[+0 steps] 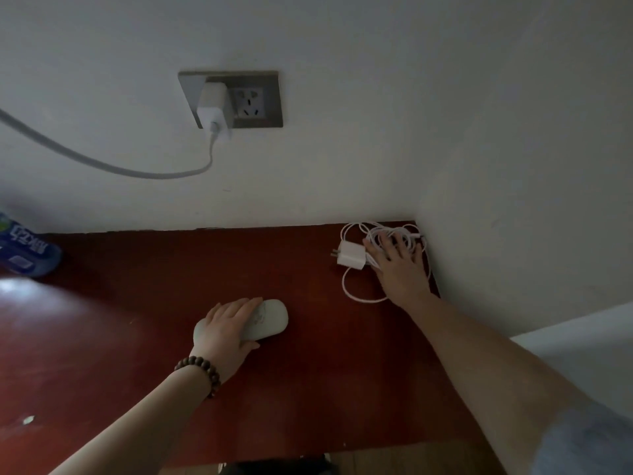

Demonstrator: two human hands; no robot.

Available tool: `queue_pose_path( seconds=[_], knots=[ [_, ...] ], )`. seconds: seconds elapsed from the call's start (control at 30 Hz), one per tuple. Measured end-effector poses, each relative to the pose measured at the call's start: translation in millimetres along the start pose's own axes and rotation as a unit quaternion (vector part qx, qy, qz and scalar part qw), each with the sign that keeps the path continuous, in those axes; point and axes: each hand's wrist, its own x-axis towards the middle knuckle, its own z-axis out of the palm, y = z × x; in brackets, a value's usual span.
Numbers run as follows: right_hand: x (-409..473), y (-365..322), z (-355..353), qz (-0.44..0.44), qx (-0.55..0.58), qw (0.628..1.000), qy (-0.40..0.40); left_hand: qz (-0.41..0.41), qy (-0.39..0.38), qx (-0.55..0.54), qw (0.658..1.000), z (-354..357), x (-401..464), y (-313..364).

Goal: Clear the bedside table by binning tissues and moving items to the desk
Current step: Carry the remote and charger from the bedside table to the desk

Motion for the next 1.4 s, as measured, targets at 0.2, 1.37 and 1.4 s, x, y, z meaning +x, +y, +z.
queue_pose_path(
  seconds=[0.2,1.37,1.4],
  knots=[
    [12.4,-12.4,-24.3,0.060,0.079,0.995,-0.026,0.002,0.002,0.003,1.000,-0.1,-0.8,0.2],
    [-62.4,-274.4,-18.6,-0.104,0.207,0.972,-0.046,-0.071,0.087,-0.018,0.994,-51.6,-49.5,-116.2],
    [-61.0,-296.7,-16.2,-0.105,0.207,0.972,-0.048,-0.075,0.087,-0.016,0.993,-55.9,-53.7,-132.4]
  ],
)
